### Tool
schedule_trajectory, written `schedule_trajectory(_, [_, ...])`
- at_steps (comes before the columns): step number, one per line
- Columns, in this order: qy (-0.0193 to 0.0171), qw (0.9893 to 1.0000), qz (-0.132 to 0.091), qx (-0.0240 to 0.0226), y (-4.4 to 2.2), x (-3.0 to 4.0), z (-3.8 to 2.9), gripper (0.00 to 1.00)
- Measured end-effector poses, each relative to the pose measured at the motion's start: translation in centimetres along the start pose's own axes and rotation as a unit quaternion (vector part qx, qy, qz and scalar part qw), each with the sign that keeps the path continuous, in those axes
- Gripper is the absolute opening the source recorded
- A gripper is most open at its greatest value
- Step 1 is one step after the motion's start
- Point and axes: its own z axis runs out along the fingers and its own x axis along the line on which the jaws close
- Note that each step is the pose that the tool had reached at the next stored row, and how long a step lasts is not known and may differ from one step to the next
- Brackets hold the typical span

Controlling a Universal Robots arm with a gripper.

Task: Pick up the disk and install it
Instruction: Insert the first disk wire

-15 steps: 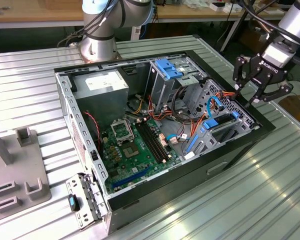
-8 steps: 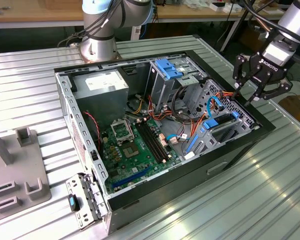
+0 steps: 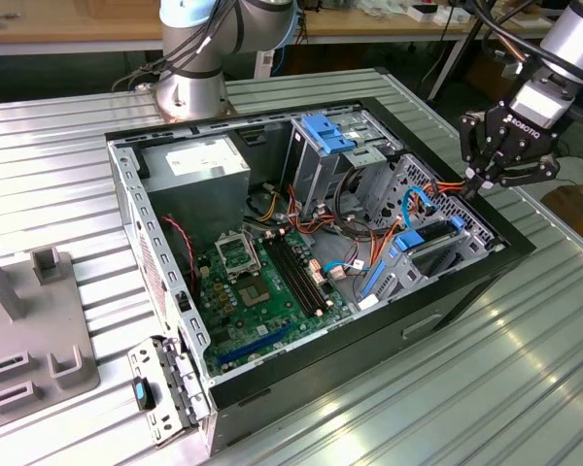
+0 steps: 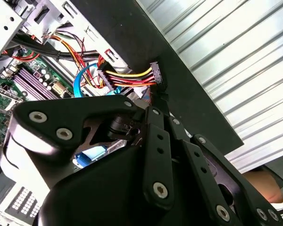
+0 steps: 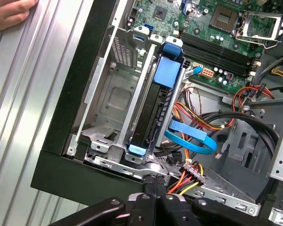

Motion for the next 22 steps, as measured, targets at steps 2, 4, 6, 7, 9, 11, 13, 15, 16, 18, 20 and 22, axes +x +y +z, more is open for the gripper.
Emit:
schedule_trajectory(2, [0.0008,1.0000,-0.003,-0.0004,0.00,-0.01,-0.22,0.11])
schedule_trajectory(4, [0.0008,1.0000,-0.008,-0.0005,0.01,-0.02,-0.72,0.11])
schedule_trajectory(6, [0.0007,0.9999,-0.012,-0.0006,0.01,-0.02,-0.79,0.11])
schedule_trajectory(7, [0.0007,0.9999,-0.012,-0.0006,0.00,-0.03,-0.79,0.11])
schedule_trajectory(9, [0.0010,0.9999,-0.014,-0.0008,0.01,-0.03,-0.81,0.11])
schedule_trajectory(11, [0.0014,0.9988,-0.049,-0.0020,0.01,-0.02,-0.80,0.11])
schedule_trajectory(13, [0.0014,0.9988,-0.049,-0.0020,0.00,-0.02,-0.80,0.17])
schedule_trajectory(15, [0.0014,0.9988,-0.049,-0.0020,0.01,-0.02,-0.80,0.29])
schedule_trajectory(16, [0.0016,0.9988,-0.049,-0.0020,0.01,-0.01,-0.80,0.29])
schedule_trajectory(18, [0.0019,0.9974,-0.072,-0.0028,0.01,-0.01,-0.74,0.36])
schedule_trajectory(20, [0.0028,0.9941,-0.109,-0.0042,0.00,-0.01,-0.62,0.36])
schedule_trajectory(22, [0.0042,0.9909,-0.134,-0.0056,0.00,-0.01,-0.49,0.36])
